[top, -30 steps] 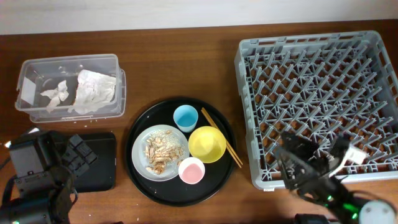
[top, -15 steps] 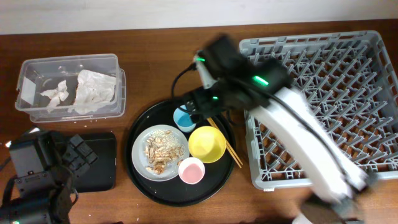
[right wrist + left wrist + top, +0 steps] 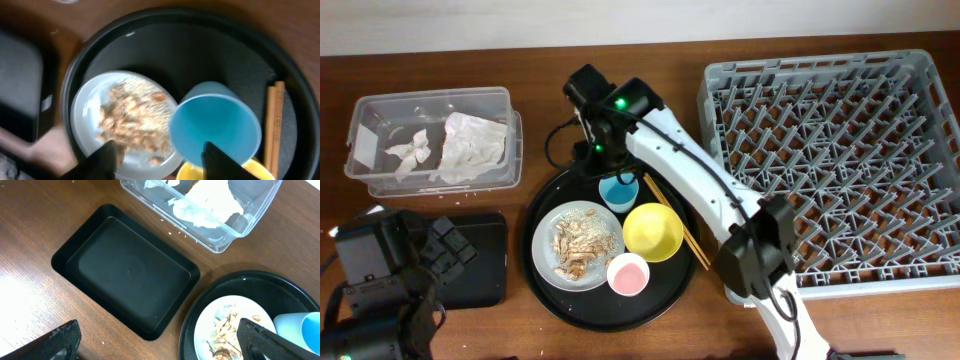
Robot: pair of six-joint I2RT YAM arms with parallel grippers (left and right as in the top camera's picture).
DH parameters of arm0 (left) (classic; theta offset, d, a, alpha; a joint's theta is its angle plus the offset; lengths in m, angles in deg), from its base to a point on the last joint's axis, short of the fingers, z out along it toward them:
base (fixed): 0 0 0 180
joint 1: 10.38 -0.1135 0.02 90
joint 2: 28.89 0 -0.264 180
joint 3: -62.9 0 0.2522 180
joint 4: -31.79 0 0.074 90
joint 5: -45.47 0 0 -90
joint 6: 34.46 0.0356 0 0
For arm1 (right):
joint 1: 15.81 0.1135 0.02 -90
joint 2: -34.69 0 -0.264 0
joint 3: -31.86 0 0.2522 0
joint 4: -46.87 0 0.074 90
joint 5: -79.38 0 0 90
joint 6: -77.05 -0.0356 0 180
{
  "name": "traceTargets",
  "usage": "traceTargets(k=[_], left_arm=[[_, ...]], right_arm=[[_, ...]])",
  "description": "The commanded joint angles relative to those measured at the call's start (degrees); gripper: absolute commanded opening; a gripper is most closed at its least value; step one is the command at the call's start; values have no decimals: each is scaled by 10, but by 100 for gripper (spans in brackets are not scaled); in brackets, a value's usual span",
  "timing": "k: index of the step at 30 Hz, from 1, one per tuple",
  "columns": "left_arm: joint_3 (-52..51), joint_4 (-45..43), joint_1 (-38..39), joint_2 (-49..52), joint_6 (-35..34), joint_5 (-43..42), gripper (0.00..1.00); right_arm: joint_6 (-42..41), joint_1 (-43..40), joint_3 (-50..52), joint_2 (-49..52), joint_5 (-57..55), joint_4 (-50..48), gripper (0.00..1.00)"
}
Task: Sort waste into correct bins and load items into the dishwasher rack
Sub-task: 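Reach the right gripper over the tray and grasp the blue cup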
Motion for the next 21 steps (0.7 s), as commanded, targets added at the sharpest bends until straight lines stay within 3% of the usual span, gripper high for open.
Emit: traceTargets(k=[1,3,7,13,16,21], left_arm=[[2,1,-2,-2,-7,0,99],[2,1,-2,-2,-7,0,99],[2,1,-2,-2,-7,0,99],[2,1,-2,-2,-7,0,99],[2,1,-2,-2,-7,0,99],[2,1,-2,-2,-7,0,99]], right_arm=[[-67,28,-11,22,-84,-9,52],[-136,55,-10,24,-174,-14,52],[-229,66,-3,24,-230,-10,53],[-239,66,47,24,-219,-31,52],[-239,66,88,24,-205,-71,48],[-239,67,92,24,-198,-77,27]])
